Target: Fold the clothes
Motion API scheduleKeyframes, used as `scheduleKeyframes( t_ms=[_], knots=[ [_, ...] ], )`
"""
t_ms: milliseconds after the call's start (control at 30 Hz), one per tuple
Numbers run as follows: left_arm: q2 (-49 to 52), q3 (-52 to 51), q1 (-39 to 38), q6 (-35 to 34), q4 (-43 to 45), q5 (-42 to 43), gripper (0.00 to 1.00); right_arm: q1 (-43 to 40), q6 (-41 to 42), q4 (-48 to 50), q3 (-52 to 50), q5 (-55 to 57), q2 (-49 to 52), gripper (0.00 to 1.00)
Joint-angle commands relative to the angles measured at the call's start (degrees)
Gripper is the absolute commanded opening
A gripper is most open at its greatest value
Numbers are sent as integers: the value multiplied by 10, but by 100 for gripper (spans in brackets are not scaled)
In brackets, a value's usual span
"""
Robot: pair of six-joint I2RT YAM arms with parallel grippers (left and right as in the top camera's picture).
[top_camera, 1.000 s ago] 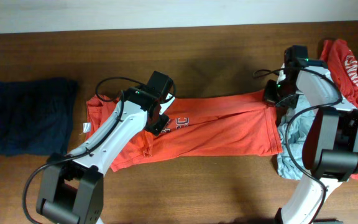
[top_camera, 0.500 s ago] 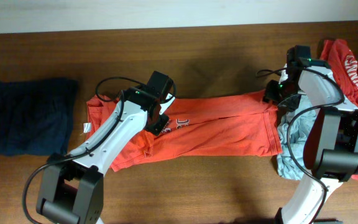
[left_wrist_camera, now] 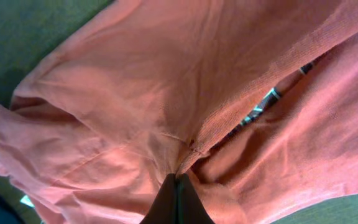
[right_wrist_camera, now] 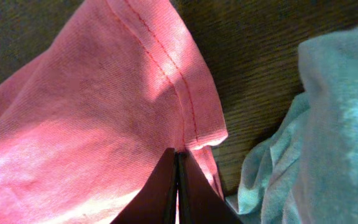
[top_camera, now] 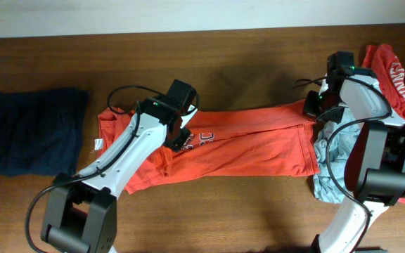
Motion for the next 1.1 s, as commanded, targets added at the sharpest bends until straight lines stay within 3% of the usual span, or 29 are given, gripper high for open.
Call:
scheduleKeyframes(
  t_ms=[0, 367, 767, 867, 1067],
  knots=[
    [-26, 24, 3, -7, -2, -30, 0, -3, 2, -4, 14, -8, -54, 4],
    [-27, 25, 28, -7, -27, -34, 0, -3, 3, -146, 14, 30, -64, 4],
    [-27, 25, 28, -7, -56, -34, 2, -2, 2, -159, 13, 44, -64, 4],
    [-27, 25, 28, -5, -67, -36, 23, -3, 0, -163, 13, 47, -64, 6],
    [-34, 25, 30, -8, -71, -61, 38, -3, 1, -165, 13, 71, -64, 32]
  ],
)
